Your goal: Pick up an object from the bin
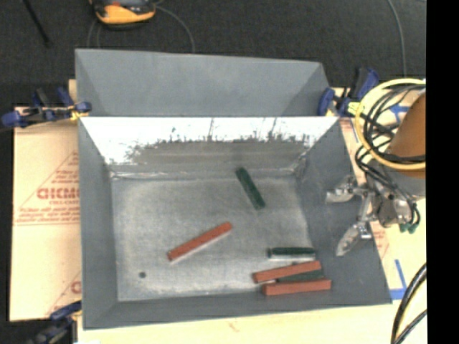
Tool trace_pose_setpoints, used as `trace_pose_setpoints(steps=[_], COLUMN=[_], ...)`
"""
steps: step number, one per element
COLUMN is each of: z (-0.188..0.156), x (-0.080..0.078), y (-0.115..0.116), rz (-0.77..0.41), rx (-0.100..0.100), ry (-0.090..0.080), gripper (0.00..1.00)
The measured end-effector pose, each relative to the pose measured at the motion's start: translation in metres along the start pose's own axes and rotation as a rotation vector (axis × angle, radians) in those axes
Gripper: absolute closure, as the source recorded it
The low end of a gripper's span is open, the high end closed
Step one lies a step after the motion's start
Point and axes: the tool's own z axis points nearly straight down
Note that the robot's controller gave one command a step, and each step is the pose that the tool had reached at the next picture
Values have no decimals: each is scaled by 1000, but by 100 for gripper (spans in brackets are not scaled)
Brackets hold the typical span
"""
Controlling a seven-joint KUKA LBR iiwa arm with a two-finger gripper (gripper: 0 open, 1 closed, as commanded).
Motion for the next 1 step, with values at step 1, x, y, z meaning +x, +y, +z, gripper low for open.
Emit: trace_pose_setpoints(steps=[1], z=[0], x=[0], y=[0], rz=[-1], rx=[0], ry=[0], gripper=[0])
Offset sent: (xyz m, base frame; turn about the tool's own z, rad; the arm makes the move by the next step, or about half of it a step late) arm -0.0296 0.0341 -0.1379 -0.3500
